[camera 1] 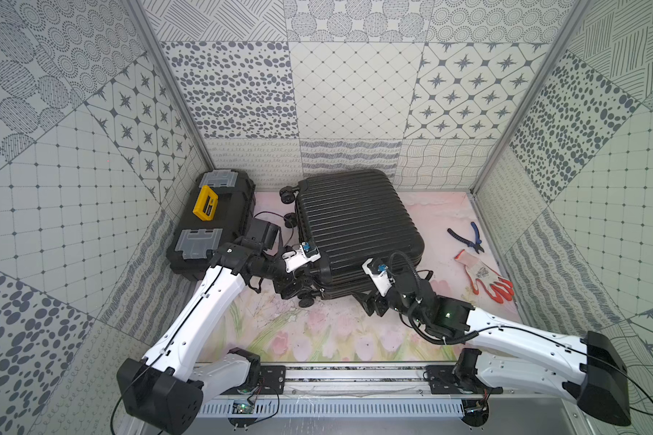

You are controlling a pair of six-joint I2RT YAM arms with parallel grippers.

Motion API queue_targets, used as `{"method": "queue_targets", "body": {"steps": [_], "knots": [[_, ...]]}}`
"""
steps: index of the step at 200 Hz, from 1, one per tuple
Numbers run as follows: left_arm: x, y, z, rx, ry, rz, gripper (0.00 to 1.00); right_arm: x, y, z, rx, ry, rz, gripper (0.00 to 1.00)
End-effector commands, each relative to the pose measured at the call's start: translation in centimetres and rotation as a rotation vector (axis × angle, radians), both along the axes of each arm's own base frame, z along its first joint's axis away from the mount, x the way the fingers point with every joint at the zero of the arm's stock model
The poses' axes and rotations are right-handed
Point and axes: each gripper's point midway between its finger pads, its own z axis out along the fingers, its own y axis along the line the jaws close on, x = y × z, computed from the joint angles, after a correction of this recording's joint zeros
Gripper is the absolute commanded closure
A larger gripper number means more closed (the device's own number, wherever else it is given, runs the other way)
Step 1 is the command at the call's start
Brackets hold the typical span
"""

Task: Close the suitcase zippers
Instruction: Reset both arms

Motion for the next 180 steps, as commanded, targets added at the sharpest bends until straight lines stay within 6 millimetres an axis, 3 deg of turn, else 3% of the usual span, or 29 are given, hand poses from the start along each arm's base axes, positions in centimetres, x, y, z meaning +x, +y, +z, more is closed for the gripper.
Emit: {"method": "queue_targets", "body": {"steps": [1, 24, 43, 68, 96, 117, 137, 161, 180], "knots": [[1.5, 1.2, 4.0, -0.085, -0.044, 0.255, 0.1, 0.2, -3.1, 3.0, -0.013, 0.015, 0.034, 0.12], [2.7, 2.5, 6.0, -0.125, -0.119, 0.408, 0.07, 1.2, -6.5, 5.1, -0.006, 0.037, -0.021, 0.11], [4.8, 5.4, 5.8, -0.09, -0.208, 0.61, 0.02, 2.6, -9.2, 6.6, -0.001, 0.046, -0.092, 0.1], [7.3, 9.8, 3.8, -0.019, -0.292, 0.905, 0.02, 6.2, -13.5, 8.1, 0.053, 0.023, -0.255, 0.07], [8.9, 12.2, -0.3, -0.02, -0.277, 1.128, 0.01, 10.1, -19.4, 9.2, 0.171, -0.046, -0.511, 0.02], [10.0, 13.6, -3.4, -0.025, -0.289, 1.261, 0.02, 12.1, -25.2, 7.7, 0.249, -0.055, -0.736, 0.02], [10.9, 14.3, -5.7, -0.042, -0.331, 1.325, 0.01, 12.6, -30.4, 5.2, 0.276, -0.075, -0.924, 0.02], [11.6, 14.4, -7.4, -0.08, -0.399, 1.323, 0.01, 12.3, -32.8, 0.9, 0.193, -0.084, -1.022, 0.02], [12.1, 15.0, -8.3, -0.05, -0.441, 1.333, 0.01, 11.9, -32.6, -2.8, 0.162, -0.062, -1.012, 0.02]]}}
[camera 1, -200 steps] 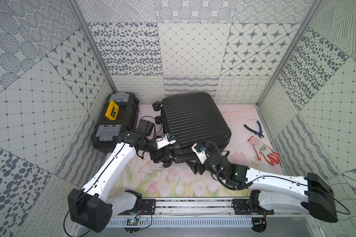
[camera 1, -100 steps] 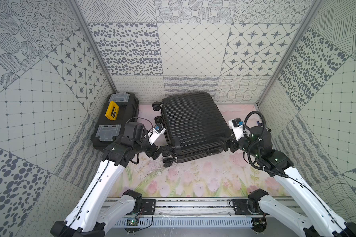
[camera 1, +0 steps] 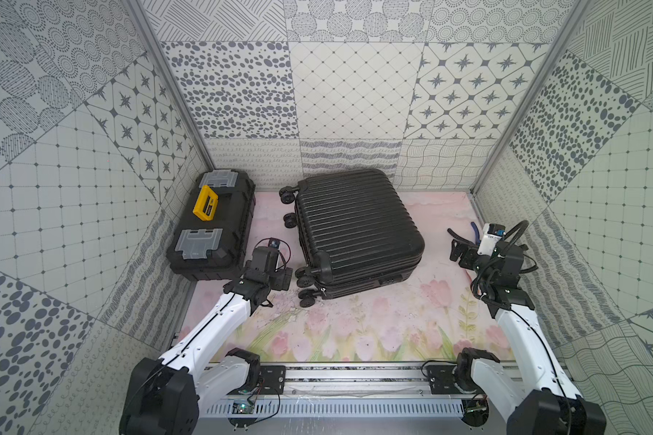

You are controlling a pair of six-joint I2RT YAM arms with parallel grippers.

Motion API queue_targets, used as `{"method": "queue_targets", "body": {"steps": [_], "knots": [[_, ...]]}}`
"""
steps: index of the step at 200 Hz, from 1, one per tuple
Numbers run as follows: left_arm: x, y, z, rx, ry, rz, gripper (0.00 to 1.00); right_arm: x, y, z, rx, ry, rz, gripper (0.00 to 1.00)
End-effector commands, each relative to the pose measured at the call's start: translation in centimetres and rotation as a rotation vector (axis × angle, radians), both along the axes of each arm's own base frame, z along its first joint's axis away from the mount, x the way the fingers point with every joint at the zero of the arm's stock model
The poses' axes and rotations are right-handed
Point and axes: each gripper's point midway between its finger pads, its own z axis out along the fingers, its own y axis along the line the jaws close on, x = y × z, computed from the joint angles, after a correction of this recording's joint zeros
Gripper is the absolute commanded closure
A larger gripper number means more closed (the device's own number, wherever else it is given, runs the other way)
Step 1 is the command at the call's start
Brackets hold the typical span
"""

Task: Close the suitcase zippers
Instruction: Reset both arms

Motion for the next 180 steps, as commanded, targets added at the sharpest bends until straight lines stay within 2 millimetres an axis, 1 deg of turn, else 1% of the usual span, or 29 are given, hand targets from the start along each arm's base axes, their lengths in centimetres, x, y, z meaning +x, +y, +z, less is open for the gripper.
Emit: {"method": "queue_targets", "body": {"steps": [1, 10, 21, 38, 62, 76, 101, 127, 146, 160, 169, 180], "knots": [[4.3, 2.5, 3.1, -0.021, -0.331, 0.213, 0.01, 0.5, -0.8, -0.9, -0.043, -0.085, -0.036, 0.02], [4.5, 2.9, 2.4, -0.024, -0.318, 0.223, 0.01, 0.2, -0.6, -2.5, -0.039, -0.071, -0.031, 0.02], [4.9, 3.1, 1.3, -0.037, -0.285, 0.23, 0.01, 0.0, -0.3, -3.9, -0.045, -0.058, -0.03, 0.02], [5.4, 3.1, -0.1, -0.036, -0.26, 0.233, 0.01, 0.1, 0.4, -4.8, -0.051, -0.062, -0.02, 0.02], [6.3, 3.2, -1.4, -0.025, -0.254, 0.239, 0.01, 1.2, 1.2, -5.6, -0.087, -0.061, -0.021, 0.02], [6.9, 3.1, -1.6, -0.029, -0.248, 0.231, 0.01, 2.2, 1.6, -5.6, -0.091, -0.072, -0.018, 0.02], [8.2, 2.6, -1.9, -0.039, -0.226, 0.206, 0.01, 3.8, 1.2, -5.4, -0.089, -0.094, -0.046, 0.02], [9.1, 2.4, -2.1, -0.055, -0.22, 0.19, 0.01, 4.8, 0.5, -5.3, -0.117, -0.107, -0.08, 0.02], [10.2, 2.8, -2.1, -0.087, -0.23, 0.195, 0.01, 5.8, 0.9, -5.3, -0.111, -0.119, -0.058, 0.02], [11.0, 3.0, -2.3, -0.116, -0.221, 0.195, 0.01, 6.0, 0.9, -5.6, -0.084, -0.13, -0.065, 0.03], [11.2, 2.8, -2.7, -0.13, -0.19, 0.185, 0.01, 6.1, 1.4, -5.8, -0.082, -0.156, -0.037, 0.02], [11.2, 2.6, -2.6, -0.136, -0.192, 0.171, 0.01, 6.3, 1.9, -5.9, -0.1, -0.171, -0.024, 0.02]]}}
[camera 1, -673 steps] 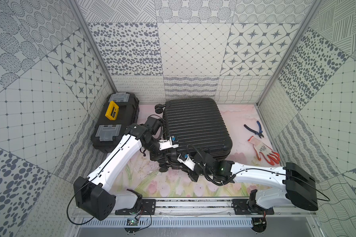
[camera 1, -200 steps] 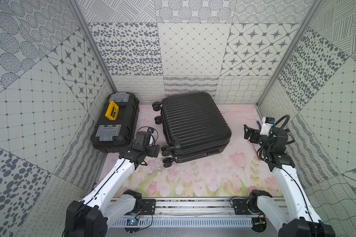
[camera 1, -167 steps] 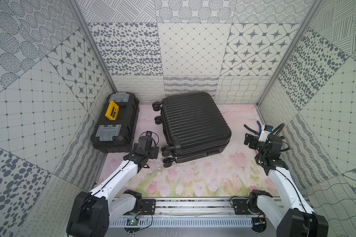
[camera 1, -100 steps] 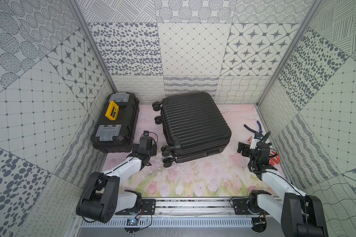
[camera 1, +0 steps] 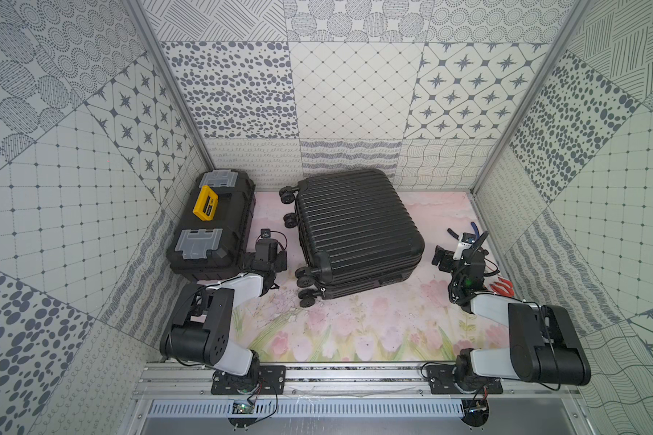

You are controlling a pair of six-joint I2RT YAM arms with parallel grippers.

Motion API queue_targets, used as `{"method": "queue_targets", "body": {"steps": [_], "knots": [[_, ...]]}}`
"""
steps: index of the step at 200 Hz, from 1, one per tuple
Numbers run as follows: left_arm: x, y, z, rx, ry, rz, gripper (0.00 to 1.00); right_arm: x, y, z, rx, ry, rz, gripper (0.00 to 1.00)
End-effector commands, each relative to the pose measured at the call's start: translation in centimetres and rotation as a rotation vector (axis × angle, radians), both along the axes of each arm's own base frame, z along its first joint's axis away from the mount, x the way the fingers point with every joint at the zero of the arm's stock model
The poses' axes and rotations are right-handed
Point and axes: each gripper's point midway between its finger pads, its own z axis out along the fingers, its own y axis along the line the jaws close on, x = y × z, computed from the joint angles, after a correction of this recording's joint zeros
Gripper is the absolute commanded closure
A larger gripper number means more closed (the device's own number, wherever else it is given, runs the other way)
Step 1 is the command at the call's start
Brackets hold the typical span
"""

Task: Close the suitcase zippers
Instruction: Reset both arms

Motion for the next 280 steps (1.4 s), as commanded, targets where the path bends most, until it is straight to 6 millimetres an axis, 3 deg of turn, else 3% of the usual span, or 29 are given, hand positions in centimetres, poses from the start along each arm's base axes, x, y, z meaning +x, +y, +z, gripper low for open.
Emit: {"method": "queue_targets", "body": {"steps": [1, 68, 126, 152, 182, 193, 225, 280], "knots": [[2.2, -0.9, 1.2, -0.083, -0.061, -0.054, 0.01, 1.1, 0.8, 1.9, -0.016, -0.121, 0.024, 0.02], [0.7, 1.0, 2.3, -0.07, -0.149, 0.049, 0.01, 0.6, 1.1, 0.7, -0.065, -0.142, -0.01, 0.02], [0.1, 1.2, 2.9, -0.063, -0.194, 0.067, 0.01, 0.7, 1.2, 0.6, -0.074, -0.14, -0.014, 0.02], [-0.1, 0.4, 3.1, -0.07, -0.212, 0.006, 0.01, 0.7, 1.2, 0.6, -0.075, -0.141, -0.011, 0.02], [-0.3, 2.5, 4.8, 0.065, -0.313, 0.026, 0.01, 1.0, 1.5, 0.6, -0.076, -0.13, 0.005, 0.02], [0.1, 3.8, 4.1, 0.017, -0.299, 0.088, 0.01, 1.2, 1.6, 0.5, -0.078, -0.122, 0.009, 0.02], [0.9, 2.8, 2.5, 0.008, -0.28, 0.027, 0.01, 1.6, 1.8, 0.3, -0.087, -0.102, 0.017, 0.02], [0.3, 1.8, 2.3, 0.017, -0.376, -0.05, 0.01, 1.9, 2.3, 0.2, -0.103, -0.082, 0.036, 0.02]]}}
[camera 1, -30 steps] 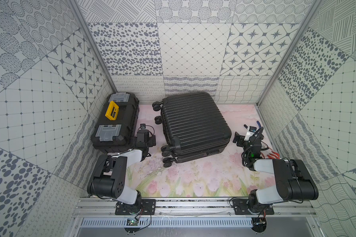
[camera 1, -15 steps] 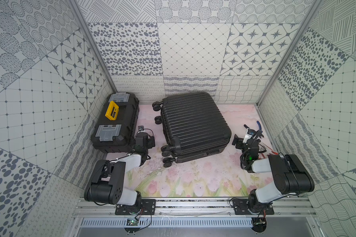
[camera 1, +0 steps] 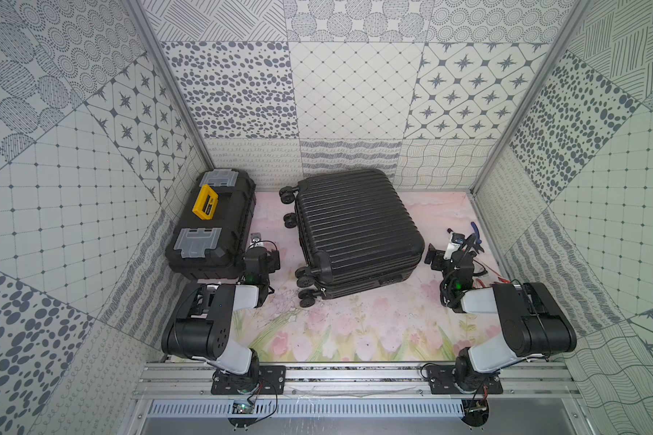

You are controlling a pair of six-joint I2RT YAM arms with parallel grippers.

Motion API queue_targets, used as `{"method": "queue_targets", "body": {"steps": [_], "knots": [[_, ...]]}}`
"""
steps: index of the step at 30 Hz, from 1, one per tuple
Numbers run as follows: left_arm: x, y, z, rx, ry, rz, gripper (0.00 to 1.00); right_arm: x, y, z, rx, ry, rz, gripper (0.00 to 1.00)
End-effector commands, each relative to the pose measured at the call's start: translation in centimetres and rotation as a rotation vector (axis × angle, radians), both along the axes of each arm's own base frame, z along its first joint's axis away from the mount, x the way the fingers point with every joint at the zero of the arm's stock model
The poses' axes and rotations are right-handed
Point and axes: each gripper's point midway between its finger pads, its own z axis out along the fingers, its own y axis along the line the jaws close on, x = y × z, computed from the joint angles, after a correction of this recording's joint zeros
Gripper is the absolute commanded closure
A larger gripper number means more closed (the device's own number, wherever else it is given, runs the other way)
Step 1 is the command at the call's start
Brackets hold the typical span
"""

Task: Close the suitcase zippers
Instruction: Reset both arms

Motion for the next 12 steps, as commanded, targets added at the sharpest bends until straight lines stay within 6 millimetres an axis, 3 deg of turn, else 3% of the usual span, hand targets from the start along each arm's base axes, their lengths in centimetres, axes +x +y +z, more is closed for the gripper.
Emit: {"method": "queue_targets", "body": {"steps": [1, 12], "knots": [[0.46, -0.72, 1.48, 0.021, -0.159, -0.069, 0.01, 0.69, 0.34, 0.98, -0.019, -0.027, 0.012, 0.02], [1.05, -1.05, 0.88, -0.009, -0.1, -0.102, 0.01, 0.73, 0.4, 1.03, -0.019, -0.028, 0.012, 0.02]]}}
